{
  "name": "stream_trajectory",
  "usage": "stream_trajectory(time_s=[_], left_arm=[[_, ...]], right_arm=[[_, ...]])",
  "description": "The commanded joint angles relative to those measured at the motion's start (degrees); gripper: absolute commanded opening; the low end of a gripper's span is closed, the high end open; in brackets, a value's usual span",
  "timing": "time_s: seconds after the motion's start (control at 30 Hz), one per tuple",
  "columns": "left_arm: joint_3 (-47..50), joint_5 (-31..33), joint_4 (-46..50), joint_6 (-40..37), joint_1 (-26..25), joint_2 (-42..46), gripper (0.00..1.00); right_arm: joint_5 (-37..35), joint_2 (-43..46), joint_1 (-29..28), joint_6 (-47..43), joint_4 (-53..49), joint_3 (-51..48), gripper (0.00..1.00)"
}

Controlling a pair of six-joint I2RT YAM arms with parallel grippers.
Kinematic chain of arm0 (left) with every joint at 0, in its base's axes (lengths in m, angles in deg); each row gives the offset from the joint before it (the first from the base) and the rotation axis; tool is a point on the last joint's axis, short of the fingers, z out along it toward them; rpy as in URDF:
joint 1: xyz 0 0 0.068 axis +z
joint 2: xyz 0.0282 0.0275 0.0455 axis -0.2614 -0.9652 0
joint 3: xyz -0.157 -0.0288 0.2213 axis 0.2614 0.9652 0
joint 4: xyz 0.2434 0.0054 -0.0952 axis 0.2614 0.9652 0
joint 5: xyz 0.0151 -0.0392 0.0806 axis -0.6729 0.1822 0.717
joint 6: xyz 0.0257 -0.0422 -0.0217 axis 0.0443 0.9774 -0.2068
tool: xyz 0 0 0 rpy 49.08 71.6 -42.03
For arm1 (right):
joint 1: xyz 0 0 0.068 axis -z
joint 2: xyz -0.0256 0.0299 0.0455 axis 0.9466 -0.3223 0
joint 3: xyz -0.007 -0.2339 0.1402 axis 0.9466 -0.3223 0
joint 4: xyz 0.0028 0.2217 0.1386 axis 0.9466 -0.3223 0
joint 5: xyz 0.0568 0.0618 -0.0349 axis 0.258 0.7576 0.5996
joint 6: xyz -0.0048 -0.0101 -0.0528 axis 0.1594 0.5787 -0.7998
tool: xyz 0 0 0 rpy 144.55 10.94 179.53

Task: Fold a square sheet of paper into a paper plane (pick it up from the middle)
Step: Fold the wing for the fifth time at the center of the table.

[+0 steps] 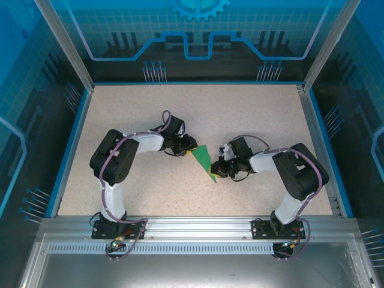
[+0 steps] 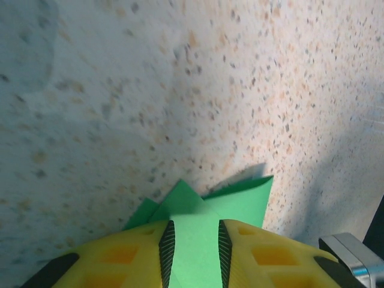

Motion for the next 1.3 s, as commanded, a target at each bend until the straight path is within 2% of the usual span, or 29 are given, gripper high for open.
stream_trajectory(time_s=[0.0,0.33,0.57,0.73,0.87,1.03,1.27], left_arm=[[-0.65,6.18,5.25,-2.45,2.98,-1.34,0.31],[-2.42,3.80,7.25,-2.98,3.32,6.30,0.35],[-1.71,2.19,6.29,-2.51,-1.74,11.28,0.36],[-2.55,-2.35,2.18,-1.11,-6.56,7.61,0.35],[-2.86,-3.23,0.20,-0.15,-9.03,3.73,0.34],[-1.39,-0.96,-1.12,0.44,-9.13,0.08,0.34],[-0.31,0.90,0.65,-0.37,-9.17,-1.65,0.31]], right_arm=[[-3.76,-4.04,0.31,-1.29,-8.75,-2.55,0.00],[-3.04,-4.69,0.27,-0.59,-7.53,-1.91,0.00],[-3.02,-5.13,0.18,-0.19,-7.24,-1.41,0.00],[-2.90,-5.52,0.20,0.03,-6.83,-1.26,0.00],[-2.49,-5.10,0.18,0.47,-5.86,-1.42,0.00],[-0.65,-3.48,0.20,1.13,-4.28,-1.47,0.00],[1.26,3.08,-0.46,1.36,-5.91,1.43,0.00]])
